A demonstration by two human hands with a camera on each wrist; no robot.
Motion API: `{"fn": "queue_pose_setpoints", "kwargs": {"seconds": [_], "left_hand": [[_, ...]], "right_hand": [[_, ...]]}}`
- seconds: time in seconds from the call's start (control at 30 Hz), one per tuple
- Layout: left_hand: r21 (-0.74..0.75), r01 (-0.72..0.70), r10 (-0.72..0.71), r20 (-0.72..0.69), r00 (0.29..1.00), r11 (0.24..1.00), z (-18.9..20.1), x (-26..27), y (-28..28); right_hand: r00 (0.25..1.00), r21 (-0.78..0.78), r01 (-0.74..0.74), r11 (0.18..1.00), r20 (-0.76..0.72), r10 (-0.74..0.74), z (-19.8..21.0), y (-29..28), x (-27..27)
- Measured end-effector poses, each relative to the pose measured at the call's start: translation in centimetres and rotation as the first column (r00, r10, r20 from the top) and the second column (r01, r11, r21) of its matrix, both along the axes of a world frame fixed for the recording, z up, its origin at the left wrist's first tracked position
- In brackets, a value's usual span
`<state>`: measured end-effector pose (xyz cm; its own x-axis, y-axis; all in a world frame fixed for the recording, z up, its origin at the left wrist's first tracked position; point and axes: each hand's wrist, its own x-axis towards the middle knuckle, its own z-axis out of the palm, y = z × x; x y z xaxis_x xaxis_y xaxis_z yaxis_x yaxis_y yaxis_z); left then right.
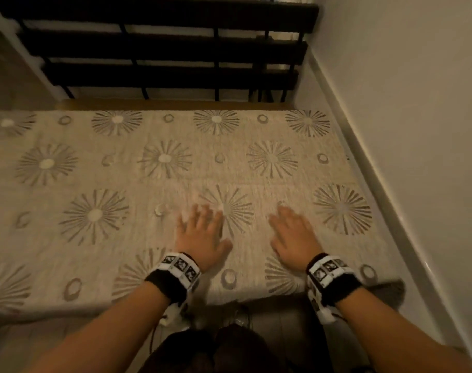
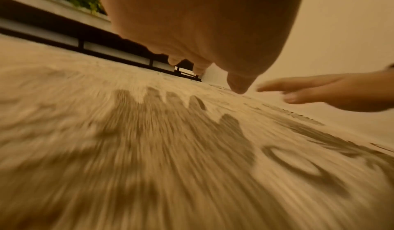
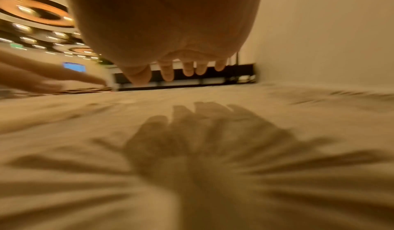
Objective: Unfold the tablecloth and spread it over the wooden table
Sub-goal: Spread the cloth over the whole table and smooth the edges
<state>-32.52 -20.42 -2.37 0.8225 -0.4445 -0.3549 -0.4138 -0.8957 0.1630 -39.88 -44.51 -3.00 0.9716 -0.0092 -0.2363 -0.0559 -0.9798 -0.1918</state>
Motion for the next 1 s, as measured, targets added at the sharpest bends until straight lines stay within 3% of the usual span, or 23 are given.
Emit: {"fn": "queue_pose_setpoints", "kwargs": {"seconds": [0.07, 0.13, 0.2, 0.3, 0.43, 0.47, 0.53, 0.7, 0.83, 1.0], "left_hand": [[0.003, 0.005, -0.005, -0.009, 1.0, 1.0, -0.8, -2.4, 0.8], [0.05, -0.033, 0.035, -0.037, 0.999, 0.998, -1.9, -3.8, 2.4], [0.071, -0.098, 0.101, -0.052, 0.993, 0.993, -3.1, -4.4, 5.2], [0.057, -0.244, 0.247, -0.057, 0.967, 0.968, -3.8, -4.4, 11.7], [0.05, -0.352, 0.356, -0.088, 0.931, 0.935, -5.0, -4.4, 20.0], [0.042, -0.344, 0.347, -0.125, 0.93, 0.938, -4.6, -4.1, 20.7], [0.025, -0.316, 0.317, -0.069, 0.946, 0.949, -4.4, -3.4, 20.2], [-0.067, -0.381, 0.381, -0.011, 0.925, 0.922, -4.0, -0.8, 17.5], [-0.052, -0.409, 0.409, -0.014, 0.912, 0.911, -5.0, 0.2, 22.9], [-0.005, -0.546, 0.546, 0.037, 0.837, 0.838, -5.4, 0.4, 39.6]], "right_hand": [[0.971, 0.016, -0.236, 0.972, -0.037, 0.236, -0.9, 5.4, 1.4], [0.938, 0.024, -0.341, 0.94, -0.052, 0.342, -1.7, 9.0, 2.6], [0.922, 0.026, -0.377, 0.926, -0.08, 0.378, -2.9, 9.7, 3.0], [0.918, -0.014, -0.396, 0.918, -0.001, 0.396, -3.8, 8.4, 2.9], [0.91, -0.092, -0.414, 0.906, -0.007, 0.415, -1.6, 11.1, 6.4], [0.9, -0.122, -0.435, 0.892, -0.036, 0.434, -0.8, 12.8, 8.1], [0.874, -0.116, -0.486, 0.866, -0.069, 0.481, 0.0, 16.5, 11.4], [0.755, 0.066, -0.655, 0.752, 0.05, 0.654, -0.5, 26.3, 15.6], [0.699, 0.013, -0.711, 0.703, -0.107, 0.708, -0.7, 30.3, 16.9], [0.708, -0.189, -0.694, 0.695, -0.359, 0.608, 0.8, 34.8, 19.9]]}}
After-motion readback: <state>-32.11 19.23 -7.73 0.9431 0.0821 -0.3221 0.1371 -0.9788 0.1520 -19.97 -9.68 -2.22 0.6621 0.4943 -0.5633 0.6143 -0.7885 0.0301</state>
